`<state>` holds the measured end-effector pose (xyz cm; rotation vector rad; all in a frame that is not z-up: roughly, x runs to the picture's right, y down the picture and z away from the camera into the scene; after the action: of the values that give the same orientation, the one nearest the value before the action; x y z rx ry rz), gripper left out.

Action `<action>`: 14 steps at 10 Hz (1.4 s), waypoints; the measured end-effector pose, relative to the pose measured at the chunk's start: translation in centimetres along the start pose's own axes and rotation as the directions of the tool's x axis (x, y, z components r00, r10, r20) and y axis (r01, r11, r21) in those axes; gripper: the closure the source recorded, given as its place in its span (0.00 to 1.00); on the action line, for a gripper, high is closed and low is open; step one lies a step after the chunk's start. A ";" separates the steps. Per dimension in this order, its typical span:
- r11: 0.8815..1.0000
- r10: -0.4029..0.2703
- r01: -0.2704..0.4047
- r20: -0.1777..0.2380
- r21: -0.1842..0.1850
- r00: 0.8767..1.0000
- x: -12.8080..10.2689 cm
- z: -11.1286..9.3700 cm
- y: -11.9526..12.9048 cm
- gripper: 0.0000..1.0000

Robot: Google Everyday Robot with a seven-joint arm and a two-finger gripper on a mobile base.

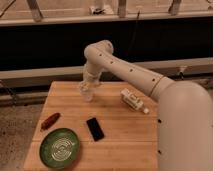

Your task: Place the white sponge in the ceramic cup

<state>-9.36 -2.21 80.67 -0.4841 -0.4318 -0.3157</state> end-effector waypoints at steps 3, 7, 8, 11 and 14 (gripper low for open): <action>1.000 0.002 -0.002 0.003 0.005 1.000 -0.1 0.4 -0.5 1.00; 1.000 0.011 -0.011 0.005 0.010 1.000 0.3 0.6 -0.7 0.97; 1.000 0.011 -0.011 0.006 0.012 1.000 0.2 0.7 -0.7 0.89; 1.000 0.017 -0.017 0.007 0.020 1.000 0.3 0.7 -0.9 0.66; 0.999 0.021 -0.021 0.008 0.026 1.000 0.3 0.8 -0.9 0.51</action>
<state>-9.71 -2.66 81.80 -0.4644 -0.4373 -0.2881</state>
